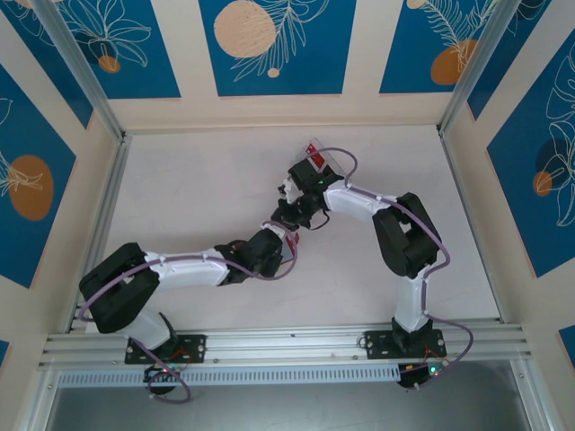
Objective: Put the credit cards into the card holder
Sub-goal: Flip over the card slot on the card holder.
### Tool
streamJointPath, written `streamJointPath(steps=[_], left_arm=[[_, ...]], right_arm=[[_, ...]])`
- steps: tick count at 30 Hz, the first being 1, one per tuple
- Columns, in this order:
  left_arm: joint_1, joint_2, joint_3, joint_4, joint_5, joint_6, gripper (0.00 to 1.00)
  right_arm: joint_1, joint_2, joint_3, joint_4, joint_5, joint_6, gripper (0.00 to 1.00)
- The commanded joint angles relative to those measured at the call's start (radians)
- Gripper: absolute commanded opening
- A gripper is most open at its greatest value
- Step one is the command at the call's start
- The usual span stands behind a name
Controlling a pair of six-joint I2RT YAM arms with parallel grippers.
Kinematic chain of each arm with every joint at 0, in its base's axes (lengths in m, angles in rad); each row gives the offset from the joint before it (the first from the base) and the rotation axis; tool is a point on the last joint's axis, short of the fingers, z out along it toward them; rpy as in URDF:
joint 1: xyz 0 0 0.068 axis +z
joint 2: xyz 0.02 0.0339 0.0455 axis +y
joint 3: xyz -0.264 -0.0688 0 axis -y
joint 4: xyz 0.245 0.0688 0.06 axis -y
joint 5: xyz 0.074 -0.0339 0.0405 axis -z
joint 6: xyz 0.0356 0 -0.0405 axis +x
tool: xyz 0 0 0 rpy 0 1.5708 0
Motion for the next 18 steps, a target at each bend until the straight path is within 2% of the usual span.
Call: streamJointPath(steps=[1,8,18], left_arm=[[-0.016,-0.002,-0.012,0.003,-0.010,-0.015,0.00],[-0.017,-0.012,-0.017,0.005,-0.027,-0.020,0.00],[-0.023,-0.053,-0.036,0.012,-0.053,-0.034,0.00]], right_arm=[[0.018,-0.011,-0.046,0.004,0.000,0.008,0.08],[0.029,0.036,-0.083,0.032,0.015,0.041,0.03],[0.029,0.089,-0.093,0.050,0.032,0.059,0.00]])
